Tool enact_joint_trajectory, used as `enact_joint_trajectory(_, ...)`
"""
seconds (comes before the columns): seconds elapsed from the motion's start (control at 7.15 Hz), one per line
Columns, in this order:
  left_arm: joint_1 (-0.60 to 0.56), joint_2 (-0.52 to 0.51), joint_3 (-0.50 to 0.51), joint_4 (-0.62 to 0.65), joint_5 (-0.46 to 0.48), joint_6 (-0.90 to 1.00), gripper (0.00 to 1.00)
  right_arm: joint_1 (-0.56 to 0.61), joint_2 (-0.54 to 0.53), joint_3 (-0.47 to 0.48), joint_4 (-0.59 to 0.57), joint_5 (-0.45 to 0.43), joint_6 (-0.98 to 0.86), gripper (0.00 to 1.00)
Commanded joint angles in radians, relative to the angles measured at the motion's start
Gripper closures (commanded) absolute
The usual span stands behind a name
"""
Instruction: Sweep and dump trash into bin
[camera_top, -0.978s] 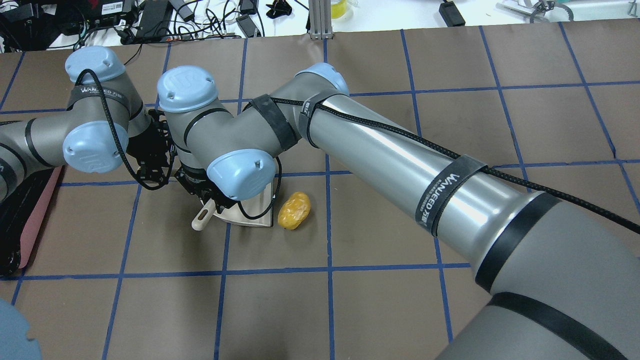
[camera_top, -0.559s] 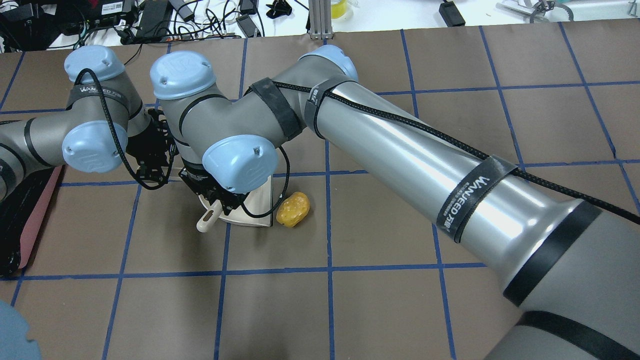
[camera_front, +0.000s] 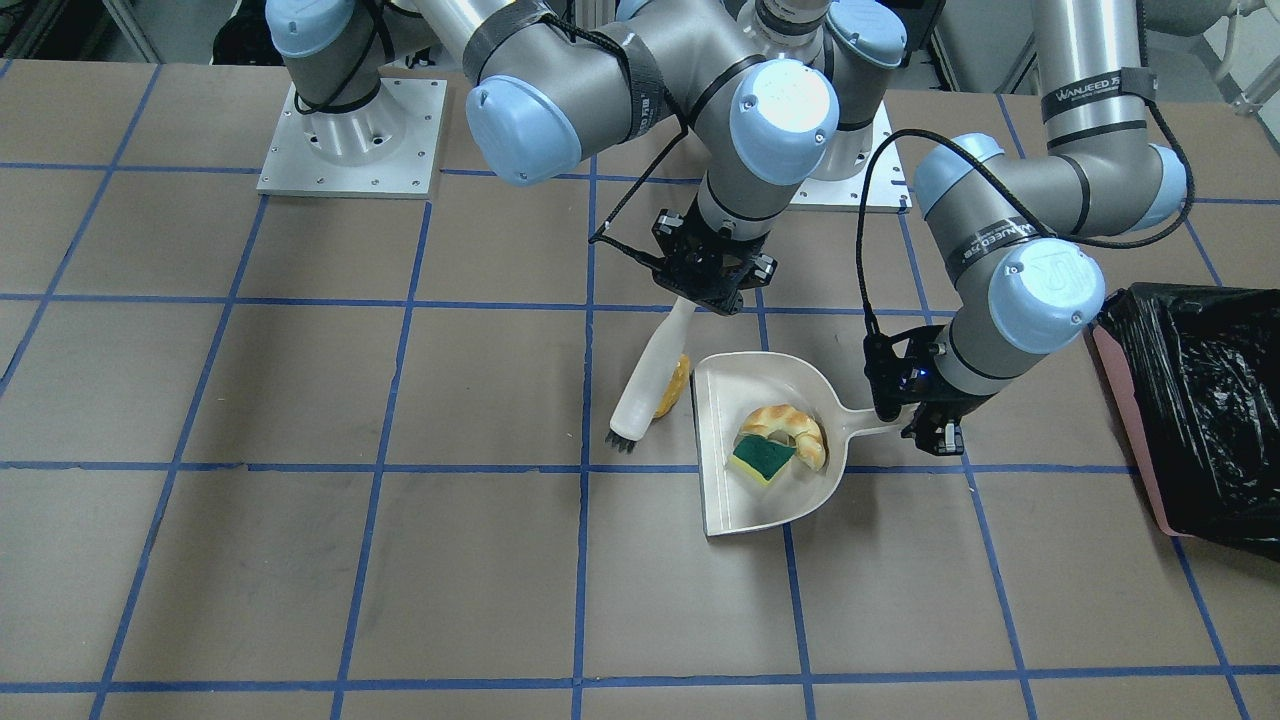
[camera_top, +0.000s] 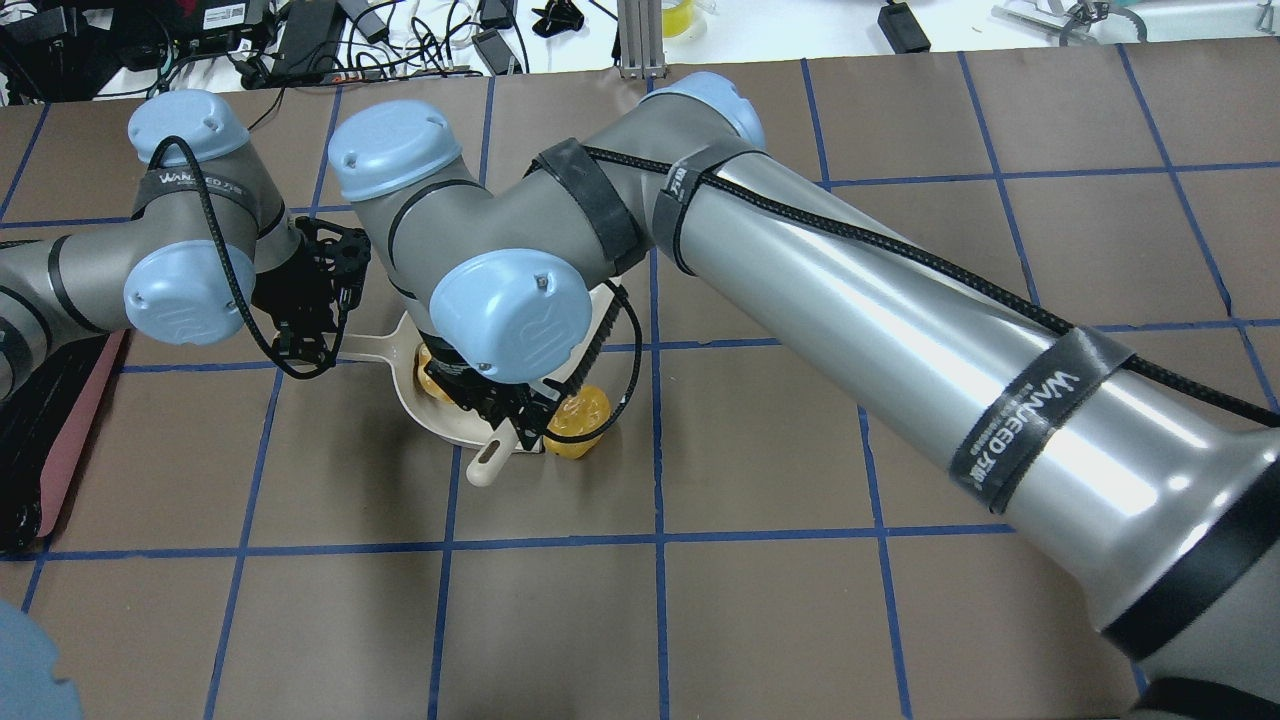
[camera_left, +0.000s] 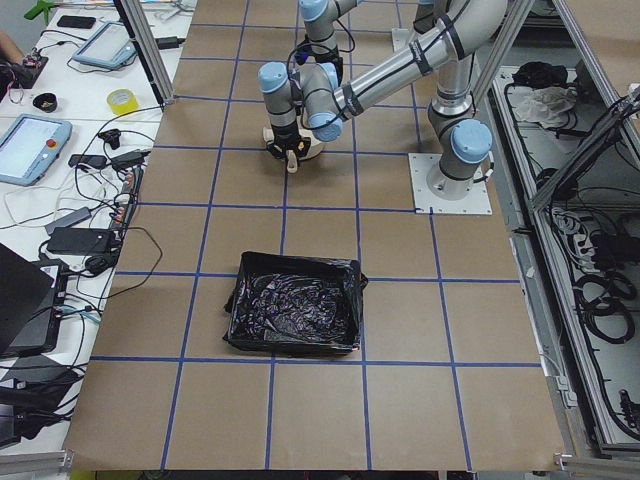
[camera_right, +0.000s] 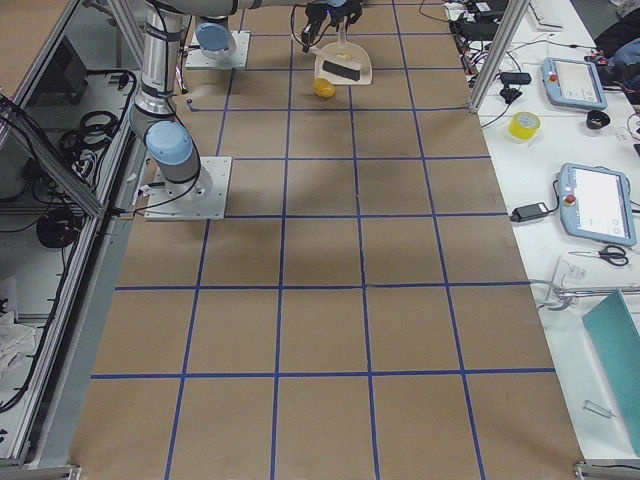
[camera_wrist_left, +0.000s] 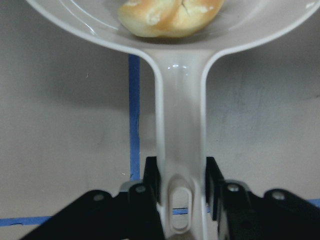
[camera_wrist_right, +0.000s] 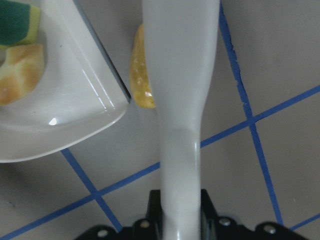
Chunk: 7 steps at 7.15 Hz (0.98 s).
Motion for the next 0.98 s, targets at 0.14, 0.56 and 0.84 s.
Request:
enact_joint_trajectory(0.14, -0.001, 0.001, -0.002, -0.005, 0.005, 0.005, 0.98, 0.019, -0.101, 0.253, -0.104, -0.041, -0.008, 1.0)
enact_joint_trajectory(0.56, -0.001, 0.012, -0.014, -0.008, 0.011, 0.002, 0.98, 0.031, -0.088, 0.347, -0.311, -0.029, -0.009, 1.0)
enact_joint_trajectory(0.84, -0.001, 0.021, -0.021, -0.008, 0.009, 0.002, 0.98, 0.031, -0.006, 0.302, -0.483, -0.023, -0.049, 1.0)
